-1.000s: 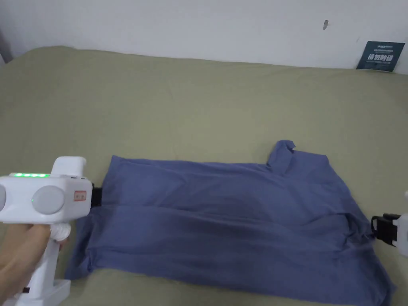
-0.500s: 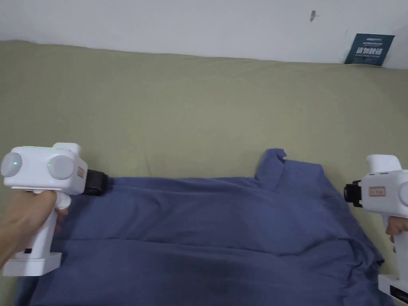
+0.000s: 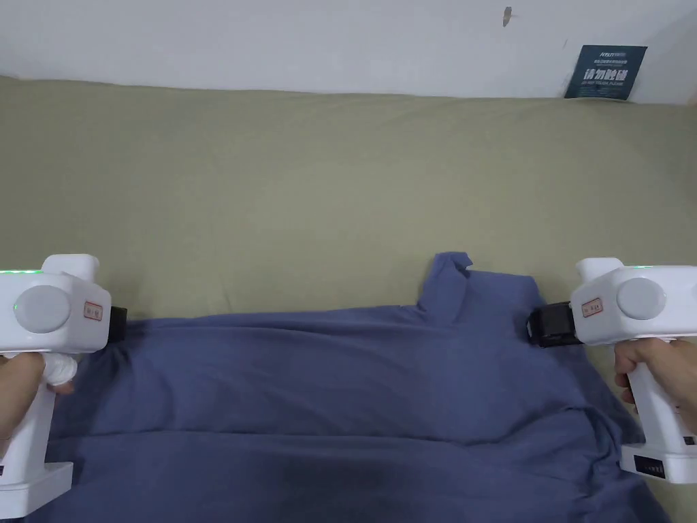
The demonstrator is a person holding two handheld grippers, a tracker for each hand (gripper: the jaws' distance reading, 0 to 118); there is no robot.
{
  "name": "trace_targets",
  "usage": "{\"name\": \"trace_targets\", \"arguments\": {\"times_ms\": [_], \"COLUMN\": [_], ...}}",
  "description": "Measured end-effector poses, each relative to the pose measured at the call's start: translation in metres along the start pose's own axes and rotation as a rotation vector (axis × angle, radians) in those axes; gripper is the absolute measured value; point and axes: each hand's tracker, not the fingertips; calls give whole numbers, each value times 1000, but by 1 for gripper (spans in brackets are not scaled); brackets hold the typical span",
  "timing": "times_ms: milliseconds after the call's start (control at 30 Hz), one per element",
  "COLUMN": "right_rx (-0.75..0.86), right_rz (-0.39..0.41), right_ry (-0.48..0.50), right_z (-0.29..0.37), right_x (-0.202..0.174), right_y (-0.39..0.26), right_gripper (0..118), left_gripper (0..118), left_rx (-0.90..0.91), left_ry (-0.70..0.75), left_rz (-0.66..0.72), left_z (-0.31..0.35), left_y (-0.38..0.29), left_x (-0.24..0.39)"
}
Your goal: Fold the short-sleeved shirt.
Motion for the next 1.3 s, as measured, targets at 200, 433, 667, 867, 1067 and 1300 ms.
{"name": "trace_targets", "arguments": {"times_ms": [200, 433, 667, 867, 1067, 1300], "right_rx": [95, 250, 290, 285, 209, 144], "right_rz": [22, 1, 11, 11, 0, -8], "right_ry": [50, 128, 169, 177, 177, 158], "right_z": [53, 142, 212, 231, 211, 182], "right_x": [-1, 11, 19, 18, 15, 19], "right_y": [4, -39, -125, -201, -244, -261], "right_gripper": [1, 1, 1, 1, 1, 1], "left_gripper": [4, 4, 4, 4, 4, 4], "left_rx": [48, 138, 184, 166, 98, 66], "left_ry": [-4, -38, -66, -77, -93, -84], "left_rz": [-15, -17, -41, -26, 20, 35], "left_z": [-2, 105, 182, 201, 179, 160], "left_y": [6, -33, -112, -176, -214, -220], "left_x": [-19, -33, -45, -56, -69, -73]}}
